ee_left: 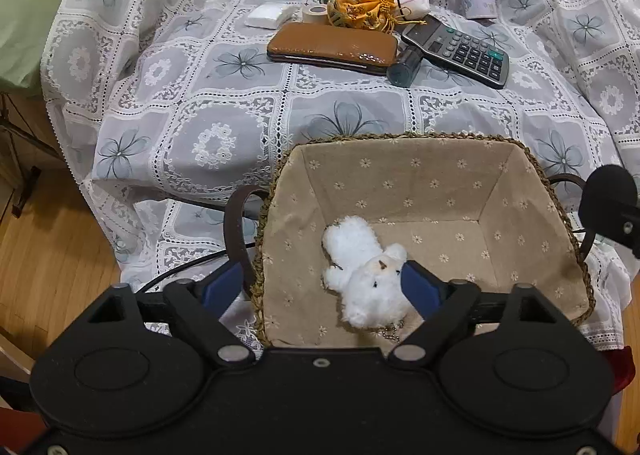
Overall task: Organize soft objects
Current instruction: 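Carry the plush toy to the basket and release it with the left gripper, then lower the black bottle into the basket and open the right gripper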
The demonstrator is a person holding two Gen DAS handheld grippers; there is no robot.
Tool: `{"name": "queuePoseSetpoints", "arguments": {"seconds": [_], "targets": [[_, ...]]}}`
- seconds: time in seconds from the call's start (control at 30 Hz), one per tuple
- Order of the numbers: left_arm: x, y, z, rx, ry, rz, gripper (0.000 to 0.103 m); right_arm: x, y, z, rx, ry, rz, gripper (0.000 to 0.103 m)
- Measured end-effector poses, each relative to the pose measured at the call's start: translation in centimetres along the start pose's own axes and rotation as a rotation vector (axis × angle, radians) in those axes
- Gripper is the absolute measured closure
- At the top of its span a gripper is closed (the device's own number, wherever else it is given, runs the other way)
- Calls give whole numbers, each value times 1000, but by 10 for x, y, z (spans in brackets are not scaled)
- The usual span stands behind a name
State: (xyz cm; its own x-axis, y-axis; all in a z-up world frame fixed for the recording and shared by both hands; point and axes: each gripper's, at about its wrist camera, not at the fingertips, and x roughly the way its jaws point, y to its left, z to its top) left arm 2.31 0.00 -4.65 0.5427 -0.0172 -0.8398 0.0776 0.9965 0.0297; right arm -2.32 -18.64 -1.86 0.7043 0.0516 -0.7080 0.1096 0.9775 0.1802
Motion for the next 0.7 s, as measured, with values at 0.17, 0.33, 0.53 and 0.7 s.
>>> {"name": "queuePoseSetpoints", "arguments": {"seconds": [0.17,0.33,0.53,0.7], "targets": [[-4,1,-1,3,-19,24,17,3,-1,-1,1,27,14,45],[-7,4,-1,0,-33,34,17,7,0,-3,2,62,26,45],[-5,3,-2,7,-17,30,17,13,-3,-4,13,102,35,45],[-5,3,-3,9,-16,30,17,12,-2,-5,12,103,34,44]]}}
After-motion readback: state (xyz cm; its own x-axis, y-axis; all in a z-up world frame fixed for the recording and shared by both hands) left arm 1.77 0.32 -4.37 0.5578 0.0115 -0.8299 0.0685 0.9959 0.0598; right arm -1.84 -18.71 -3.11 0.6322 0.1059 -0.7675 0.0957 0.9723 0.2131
